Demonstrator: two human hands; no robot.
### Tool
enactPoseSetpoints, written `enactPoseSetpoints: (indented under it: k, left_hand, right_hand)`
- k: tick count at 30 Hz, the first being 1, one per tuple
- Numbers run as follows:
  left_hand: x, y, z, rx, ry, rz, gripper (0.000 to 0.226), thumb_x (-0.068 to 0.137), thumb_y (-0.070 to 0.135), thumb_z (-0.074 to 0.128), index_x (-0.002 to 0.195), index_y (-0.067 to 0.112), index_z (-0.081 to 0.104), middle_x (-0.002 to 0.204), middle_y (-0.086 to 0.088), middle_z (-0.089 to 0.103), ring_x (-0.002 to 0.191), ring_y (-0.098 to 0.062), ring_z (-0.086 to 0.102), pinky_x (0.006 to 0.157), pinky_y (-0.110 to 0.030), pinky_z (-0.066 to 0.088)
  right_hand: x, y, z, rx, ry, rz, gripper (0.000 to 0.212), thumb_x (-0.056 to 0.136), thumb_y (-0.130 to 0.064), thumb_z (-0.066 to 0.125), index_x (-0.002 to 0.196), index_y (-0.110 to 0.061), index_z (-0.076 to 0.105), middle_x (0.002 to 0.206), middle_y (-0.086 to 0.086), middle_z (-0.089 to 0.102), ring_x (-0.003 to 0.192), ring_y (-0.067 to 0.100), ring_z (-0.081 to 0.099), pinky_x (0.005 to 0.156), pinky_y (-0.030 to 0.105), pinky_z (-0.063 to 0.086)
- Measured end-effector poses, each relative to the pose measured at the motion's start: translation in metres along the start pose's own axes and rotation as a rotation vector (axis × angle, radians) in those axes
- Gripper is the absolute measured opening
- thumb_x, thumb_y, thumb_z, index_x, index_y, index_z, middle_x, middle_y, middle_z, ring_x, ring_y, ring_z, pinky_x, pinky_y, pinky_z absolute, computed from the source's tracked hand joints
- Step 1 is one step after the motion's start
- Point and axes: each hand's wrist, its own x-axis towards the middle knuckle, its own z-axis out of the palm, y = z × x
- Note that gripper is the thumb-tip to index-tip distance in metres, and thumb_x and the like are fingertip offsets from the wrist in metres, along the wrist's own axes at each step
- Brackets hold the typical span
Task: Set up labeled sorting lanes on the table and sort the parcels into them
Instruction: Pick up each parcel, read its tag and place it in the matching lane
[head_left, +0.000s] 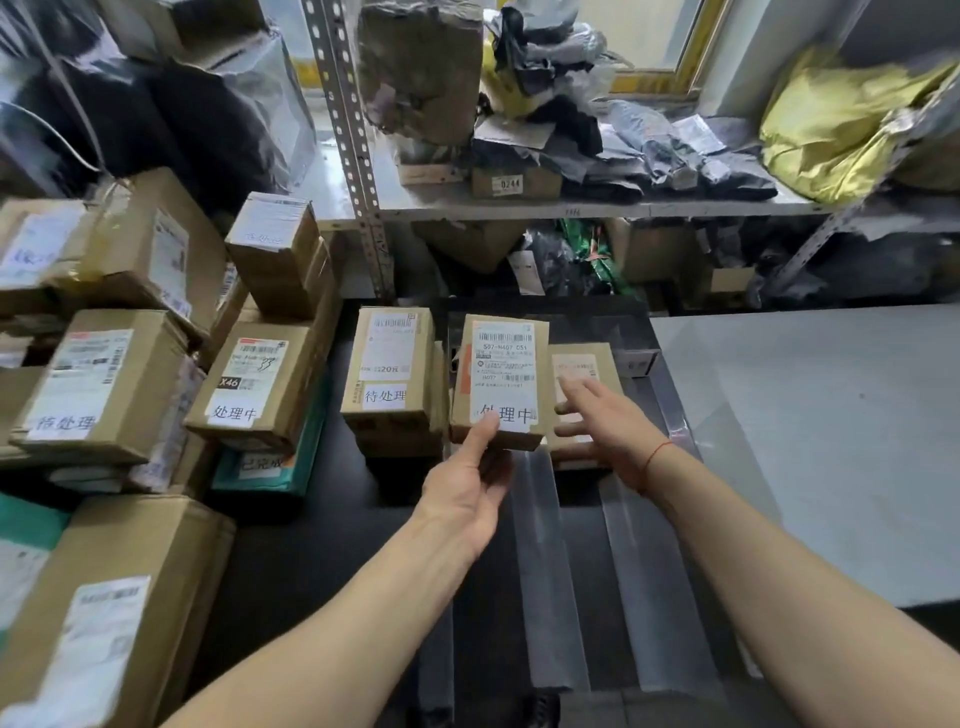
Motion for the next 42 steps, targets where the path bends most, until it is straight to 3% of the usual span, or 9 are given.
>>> enactPoseSetpoints:
  k: [2, 4, 6, 13, 15, 20, 27, 34, 42]
  left_hand:
    - [0.004, -0.003, 0.002, -0.022, 0.016, 0.026, 0.044, 0.087, 0.009, 0.082, 0.128, 0.007, 0.069, 0.117, -0.013, 0.079, 0.111, -0.026, 0.075, 0.098, -0.04, 0.056]
    - [0.01, -0.005, 0.004, -0.035, 0.046, 0.042, 0.041, 0.087, 0.008, 0.082, 0.126, 0.006, 0.069, 0.115, -0.014, 0.079, 0.111, -0.028, 0.075, 0.099, -0.042, 0.056]
    - [0.016, -0.008, 0.005, -0.036, 0.083, 0.056, 0.039, 0.087, 0.008, 0.082, 0.124, 0.005, 0.069, 0.113, -0.015, 0.079, 0.109, -0.028, 0.075, 0.097, -0.042, 0.057]
    - [0.043, -0.021, 0.001, -0.068, 0.157, 0.068, 0.032, 0.088, 0.01, 0.083, 0.117, 0.004, 0.07, 0.108, -0.016, 0.08, 0.11, -0.031, 0.075, 0.109, -0.047, 0.054]
    - [0.05, -0.026, -0.001, -0.078, 0.158, 0.061, 0.031, 0.089, 0.011, 0.082, 0.117, 0.004, 0.071, 0.109, -0.016, 0.08, 0.11, -0.031, 0.075, 0.111, -0.048, 0.053]
    - [0.063, -0.036, -0.007, -0.109, 0.147, 0.041, 0.035, 0.089, 0.011, 0.082, 0.12, 0.005, 0.069, 0.114, -0.016, 0.079, 0.116, -0.031, 0.073, 0.116, -0.047, 0.048]
    - [0.086, -0.044, -0.013, -0.126, 0.212, 0.024, 0.048, 0.087, 0.017, 0.085, 0.13, 0.009, 0.065, 0.118, -0.013, 0.078, 0.121, -0.029, 0.07, 0.122, -0.048, 0.04]
    - [0.112, -0.046, -0.011, -0.094, 0.337, 0.024, 0.047, 0.093, 0.02, 0.081, 0.136, 0.012, 0.062, 0.125, -0.013, 0.075, 0.119, -0.028, 0.069, 0.113, -0.041, 0.049]
    - [0.139, -0.045, -0.008, -0.086, 0.355, -0.024, 0.041, 0.1, 0.024, 0.071, 0.139, 0.014, 0.061, 0.127, -0.011, 0.074, 0.122, -0.029, 0.067, 0.119, -0.046, 0.044]
  right_hand:
    - [-0.001, 0.015, -0.003, -0.353, 0.215, -0.043, 0.026, 0.104, -0.042, 0.056, 0.111, -0.019, 0.066, 0.105, 0.007, 0.071, 0.09, 0.024, 0.07, 0.083, 0.047, 0.065]
    - [0.004, 0.037, -0.003, -0.739, 0.213, -0.09, 0.021, 0.098, -0.038, 0.062, 0.095, -0.02, 0.072, 0.091, 0.002, 0.073, 0.087, 0.025, 0.069, 0.079, 0.037, 0.058]
    - [0.01, 0.053, 0.003, -0.865, 0.163, -0.076, 0.026, 0.099, -0.039, 0.065, 0.09, -0.018, 0.076, 0.084, 0.0, 0.07, 0.087, 0.024, 0.067, 0.074, 0.031, 0.047]
    - [0.047, 0.062, 0.01, -0.586, 0.239, -0.056, 0.018, 0.094, -0.033, 0.075, 0.1, -0.017, 0.081, 0.093, -0.003, 0.073, 0.093, 0.022, 0.066, 0.088, 0.038, 0.059]
    - [0.055, 0.063, 0.01, -0.441, 0.207, 0.05, 0.015, 0.093, -0.03, 0.079, 0.096, -0.015, 0.08, 0.089, -0.001, 0.075, 0.077, 0.021, 0.067, 0.074, 0.038, 0.061]
    - [0.067, 0.06, 0.003, -0.07, 0.118, 0.36, 0.022, 0.089, -0.02, 0.084, 0.097, -0.005, 0.071, 0.068, 0.005, 0.068, 0.04, 0.009, 0.049, 0.036, 0.019, 0.036]
    - [0.076, 0.062, -0.007, -0.036, 0.003, 0.512, 0.027, 0.088, -0.029, 0.086, 0.096, -0.013, 0.066, 0.061, -0.001, 0.068, 0.037, 0.004, 0.049, 0.033, 0.017, 0.03]
    - [0.082, 0.068, -0.005, -0.035, 0.018, 0.479, 0.031, 0.087, -0.026, 0.087, 0.104, -0.012, 0.066, 0.061, 0.0, 0.068, 0.038, 0.004, 0.049, 0.033, 0.018, 0.031]
    - [0.082, 0.067, -0.002, -0.048, 0.041, 0.447, 0.031, 0.089, -0.025, 0.085, 0.109, -0.008, 0.068, 0.063, 0.001, 0.068, 0.036, 0.005, 0.05, 0.034, 0.017, 0.033]
